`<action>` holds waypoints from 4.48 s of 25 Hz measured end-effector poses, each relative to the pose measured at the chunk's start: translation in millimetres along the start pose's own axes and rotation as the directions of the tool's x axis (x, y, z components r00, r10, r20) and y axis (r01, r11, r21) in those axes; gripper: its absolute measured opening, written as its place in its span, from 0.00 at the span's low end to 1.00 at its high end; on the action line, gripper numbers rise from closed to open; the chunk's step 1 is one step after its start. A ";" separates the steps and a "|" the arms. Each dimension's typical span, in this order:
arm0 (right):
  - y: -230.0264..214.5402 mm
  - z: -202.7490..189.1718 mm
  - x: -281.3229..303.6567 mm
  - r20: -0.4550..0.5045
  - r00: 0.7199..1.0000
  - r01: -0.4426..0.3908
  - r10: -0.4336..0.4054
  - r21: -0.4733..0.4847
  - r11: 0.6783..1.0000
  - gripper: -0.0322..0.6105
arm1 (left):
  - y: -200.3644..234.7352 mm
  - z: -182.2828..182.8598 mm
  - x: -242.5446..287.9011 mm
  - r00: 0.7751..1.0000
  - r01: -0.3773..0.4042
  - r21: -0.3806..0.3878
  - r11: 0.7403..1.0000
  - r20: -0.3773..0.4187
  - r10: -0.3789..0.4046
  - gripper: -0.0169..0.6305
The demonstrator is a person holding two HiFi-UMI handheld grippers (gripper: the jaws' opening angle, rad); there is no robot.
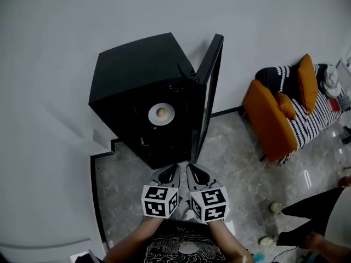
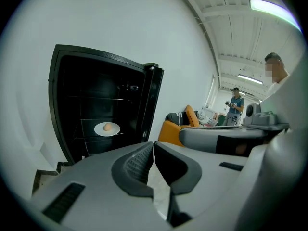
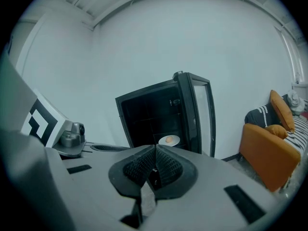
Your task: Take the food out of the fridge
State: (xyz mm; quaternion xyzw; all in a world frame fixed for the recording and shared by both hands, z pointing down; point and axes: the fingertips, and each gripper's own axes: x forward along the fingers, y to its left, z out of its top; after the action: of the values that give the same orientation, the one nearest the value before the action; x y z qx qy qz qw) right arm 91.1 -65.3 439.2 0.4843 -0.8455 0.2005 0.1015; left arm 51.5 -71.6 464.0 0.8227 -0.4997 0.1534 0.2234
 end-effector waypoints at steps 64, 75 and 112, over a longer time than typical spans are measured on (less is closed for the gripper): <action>-55.2 39.9 244.6 -0.210 0.978 -0.036 0.009 -0.125 0.992 0.09 | 258.0 -26.8 265.7 0.925 0.378 -0.894 0.239 0.376 -0.058 0.22; -59.2 39.6 249.4 -0.215 0.977 -0.024 -0.001 -0.115 0.993 0.09 | 258.0 -29.6 272.4 0.943 0.333 -0.929 0.161 0.329 -0.052 0.14; -37.3 41.5 166.2 -0.098 0.994 -0.051 0.040 -0.106 0.993 0.09 | 164.7 53.5 135.9 0.821 0.568 -0.798 0.200 0.567 -0.072 0.06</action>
State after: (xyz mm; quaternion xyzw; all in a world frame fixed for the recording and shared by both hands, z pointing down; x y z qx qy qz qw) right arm 39.3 -229.7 471.6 0.4485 -0.8602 0.1794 0.1632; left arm -32.0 -267.9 518.4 0.6202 -0.3341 -0.4023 0.5847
